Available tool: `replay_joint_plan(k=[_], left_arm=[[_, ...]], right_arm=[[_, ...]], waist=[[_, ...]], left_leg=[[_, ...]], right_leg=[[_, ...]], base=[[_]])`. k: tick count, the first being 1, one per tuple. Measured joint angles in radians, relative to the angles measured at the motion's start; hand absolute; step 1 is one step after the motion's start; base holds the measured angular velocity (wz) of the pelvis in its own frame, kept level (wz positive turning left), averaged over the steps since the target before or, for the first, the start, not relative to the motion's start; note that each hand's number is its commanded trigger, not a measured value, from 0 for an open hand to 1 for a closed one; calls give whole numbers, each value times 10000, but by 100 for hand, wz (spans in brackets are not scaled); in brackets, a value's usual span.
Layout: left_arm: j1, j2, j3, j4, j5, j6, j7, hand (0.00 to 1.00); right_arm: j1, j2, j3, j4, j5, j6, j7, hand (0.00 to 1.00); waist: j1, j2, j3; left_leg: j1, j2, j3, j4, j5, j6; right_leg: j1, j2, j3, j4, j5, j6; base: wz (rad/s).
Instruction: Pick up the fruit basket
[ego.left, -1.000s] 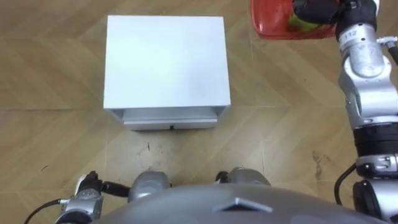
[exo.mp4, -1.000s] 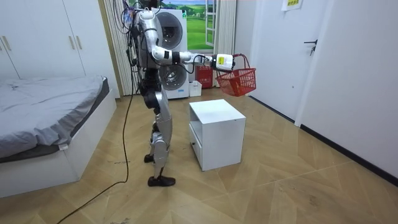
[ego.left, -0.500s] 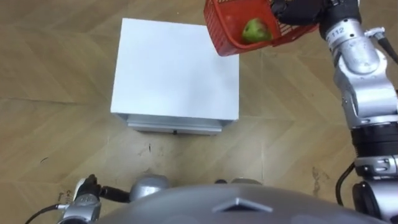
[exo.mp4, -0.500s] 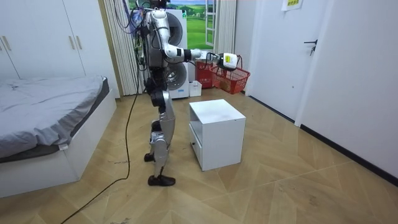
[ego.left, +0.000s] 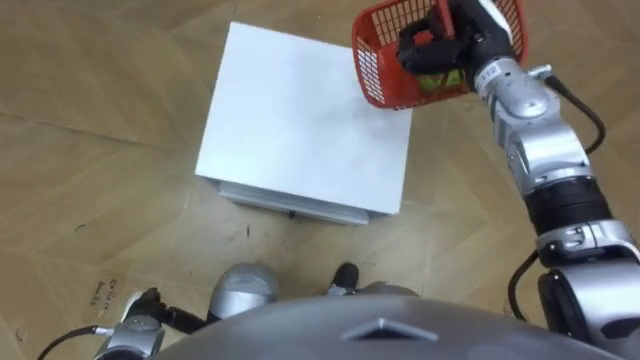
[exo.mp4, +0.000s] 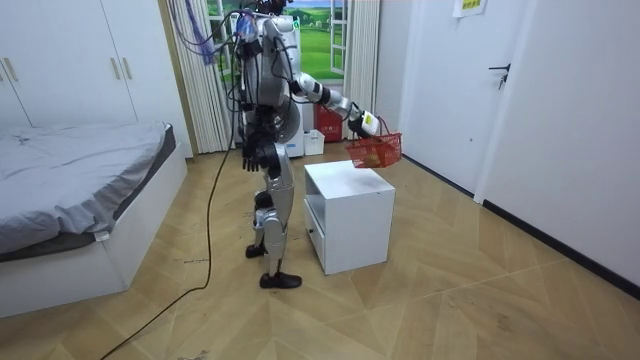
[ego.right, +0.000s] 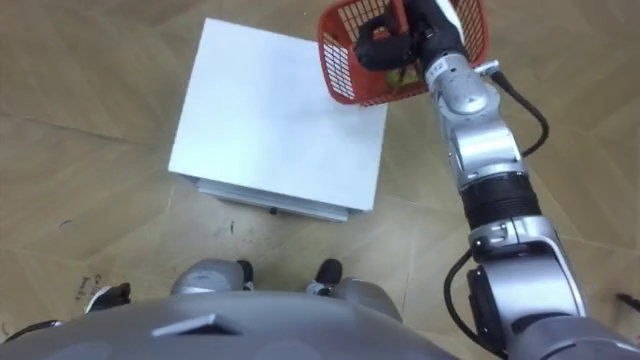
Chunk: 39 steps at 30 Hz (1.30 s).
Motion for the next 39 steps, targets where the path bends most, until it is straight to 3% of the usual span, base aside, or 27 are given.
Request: replay_joint_plan(k=[5,11,16,22,35,37,38,39], left_arm=[[-2,-26,-197,56,71,-10,-74,0],[1,-63,-229,179,279,18,-211,0],[4,-68,-817,236,277,17,-301,0],[1,-146,-1134,214,268,24,-595,0],[-188,-166,-1156,466,251,16,-679,0],[-195,-170,-1159,597,250,16,-680,0],[-203,-170,-1162,638,250,16,-680,0],[-206,-170,-1165,669,249,16,-684,0]], right_arm=[[-384,87,169,798,40,-12,-67,100],[-530,105,494,1335,9,-31,-48,100],[-689,113,694,1887,92,-44,0,100],[-700,112,707,2340,341,-79,-59,100],[-813,158,779,3252,328,-269,14,100],[-818,164,780,3368,307,-278,22,45],[-819,162,780,3383,305,-278,22,0],[-819,157,780,3421,306,-278,18,0]], waist=[[151,25,16],[400,24,18],[544,82,57],[563,257,164],[570,392,138],[570,391,138],[567,391,139],[566,391,139]], left_leg=[[-390,-101,-115,60,45,71],[-680,-122,-102,238,56,86],[-880,-128,-231,327,55,86],[-1196,-130,-338,429,51,83],[-1366,-167,-296,596,56,89],[-1380,-169,-283,629,58,92],[-1389,-168,-283,648,58,92],[-1415,-164,-284,696,57,92]], right_leg=[[-250,-121,-461,106,-85,4],[-474,-171,-521,218,-85,1],[-617,-190,-610,342,-88,-3],[-761,-196,-735,345,-82,-12],[-875,-280,-917,358,-82,-11],[-875,-292,-930,390,-82,-11],[-875,-295,-940,401,-82,-11],[-878,-299,-958,435,-83,-12]], base=[[17],[3],[9],[5],[2],[0],[0],[5]])
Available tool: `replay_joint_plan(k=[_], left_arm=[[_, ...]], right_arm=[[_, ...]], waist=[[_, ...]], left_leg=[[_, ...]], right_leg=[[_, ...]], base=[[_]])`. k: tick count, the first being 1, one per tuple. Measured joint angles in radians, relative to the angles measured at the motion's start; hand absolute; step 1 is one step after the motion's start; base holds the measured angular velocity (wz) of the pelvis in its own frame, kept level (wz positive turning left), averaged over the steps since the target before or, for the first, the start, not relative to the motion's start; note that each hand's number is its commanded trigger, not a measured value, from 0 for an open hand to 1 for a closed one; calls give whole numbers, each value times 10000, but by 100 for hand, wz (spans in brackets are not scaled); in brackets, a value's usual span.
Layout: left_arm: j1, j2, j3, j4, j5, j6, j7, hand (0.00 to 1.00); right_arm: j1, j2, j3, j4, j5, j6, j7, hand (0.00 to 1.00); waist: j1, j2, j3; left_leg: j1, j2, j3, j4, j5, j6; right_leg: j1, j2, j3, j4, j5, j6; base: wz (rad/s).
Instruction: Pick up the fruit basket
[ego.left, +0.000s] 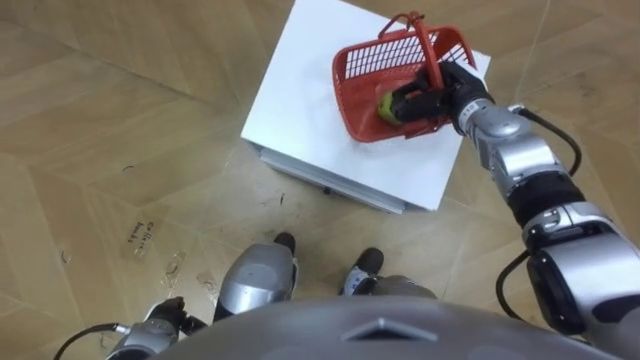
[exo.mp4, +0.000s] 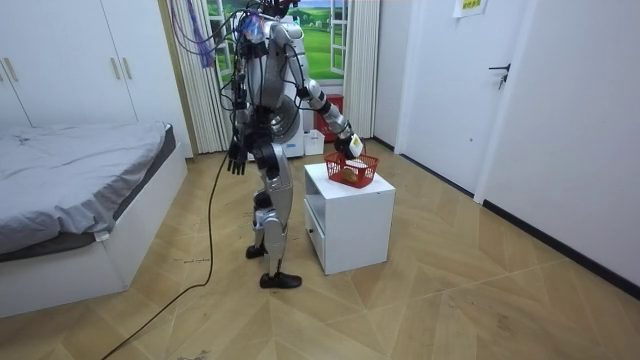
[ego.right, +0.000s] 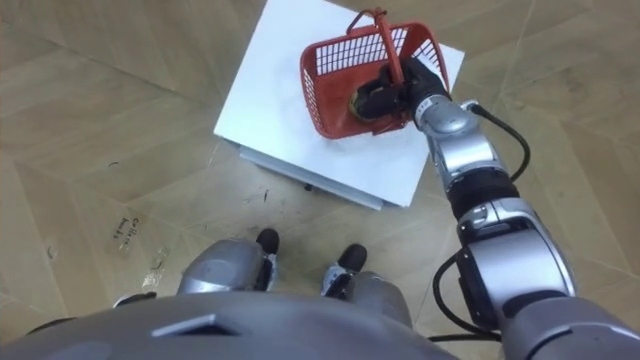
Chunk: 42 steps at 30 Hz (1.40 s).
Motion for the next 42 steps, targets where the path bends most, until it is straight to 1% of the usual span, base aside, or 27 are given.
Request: replay_joint_plan(k=[3,8,11,14,19,23,26,28,30,31,33,34,36,37,40,41,42], left_arm=[[-16,-11,-2,-3,0,-3,-28,0],[-10,-70,-43,-2,3,-6,-163,0],[-11,-81,-105,-14,8,-9,-162,0],[-10,-80,-102,-29,7,-8,-154,0],[-25,-75,-87,-100,-11,-20,-162,0],[-21,-72,-82,-99,-9,-27,-161,0],[-15,-70,29,-116,10,-54,-128,0],[35,-42,34,-124,0,-82,-70,0],[51,-39,123,-180,15,-98,-19,0],[63,-36,137,-222,16,-102,-4,0],[80,-53,178,-319,11,-164,25,0],[82,-54,185,-349,11,-177,33,0],[148,-61,289,-459,10,-245,119,0],[163,-73,342,-452,15,-238,127,0],[223,-72,396,-619,23,-212,128,0],[234,-74,394,-640,22,-215,126,0],[236,-75,393,-666,18,-216,134,0]], right_arm=[[-10,3,0,95,-20,-7,3,0],[-34,36,0,417,46,-97,0,0],[-34,51,-2,422,130,-98,-54,0],[-34,70,-6,423,206,-98,-167,0],[-9,134,-10,128,203,-98,-267,0],[200,132,-9,-534,253,-134,-277,0],[380,137,-16,-1022,317,-233,-244,0],[664,137,-25,-1584,198,-231,-253,0],[1192,136,-78,-2615,-110,-232,-259,0],[1287,137,-79,-2844,-142,-235,-255,0],[1447,136,-90,-3399,-373,-299,-243,0],[1526,133,-110,-3577,-418,-301,-249,0],[1942,128,-122,-4401,-538,-310,-248,0],[2111,128,-125,-4649,-678,-330,-247,0],[2403,121,-161,-5105,-736,-322,-262,0],[2476,119,-181,-5252,-722,-323,-262,0],[2545,117,-226,-5462,-626,-323,-263,0]], waist=[[2,-1,0],[11,-8,2],[10,-29,-13],[6,-63,-35],[-56,-174,-110],[-106,-193,-126],[-271,-235,-151],[-339,-254,-155],[-510,-249,-154],[-584,-245,-159],[-731,-249,-169],[-782,-247,-173],[-854,-269,-194],[-890,-259,-219],[-1130,-235,-227],[-1162,-217,-228],[-1277,-205,-242]], left_leg=[[-59,12,-7,43,-1,1],[-113,12,-13,36,-4,1],[-80,14,-1,27,-5,1],[-24,15,4,62,-3,2],[66,16,31,38,-3,3],[340,15,46,-1,-3,3],[510,18,60,-50,-3,3],[656,18,117,-159,-3,5],[813,30,183,-195,-6,5],[836,34,191,-194,-7,5],[942,40,349,-214,-10,10],[957,40,370,-222,-10,10],[1111,53,558,-316,-9,11],[1214,57,632,-359,-13,17],[1364,57,672,-479,-10,19],[1397,59,673,-493,-10,19],[1513,68,756,-568,-10,20]], right_leg=[[-16,-12,-76,69,-1,-1],[-12,-6,-70,95,0,-3],[-10,-1,-66,95,0,-3],[-10,-1,-58,94,1,-4],[35,-7,-40,96,0,-3],[299,-13,-38,94,-14,14],[458,-7,-24,89,-19,18],[569,11,66,68,-20,17],[736,19,91,42,-20,16],[763,19,89,40,-21,15],[772,26,260,49,-21,15],[774,24,273,54,-21,14],[751,45,462,74,-17,9],[778,47,507,75,-12,2],[880,62,586,74,-12,3],[901,64,589,75,-13,4],[908,81,692,74,-13,4]], base=[[6],[1],[0],[0],[-1],[0],[-1],[-8],[-6],[-7],[-18],[-19],[-25],[-24],[-6],[-10],[-14]])
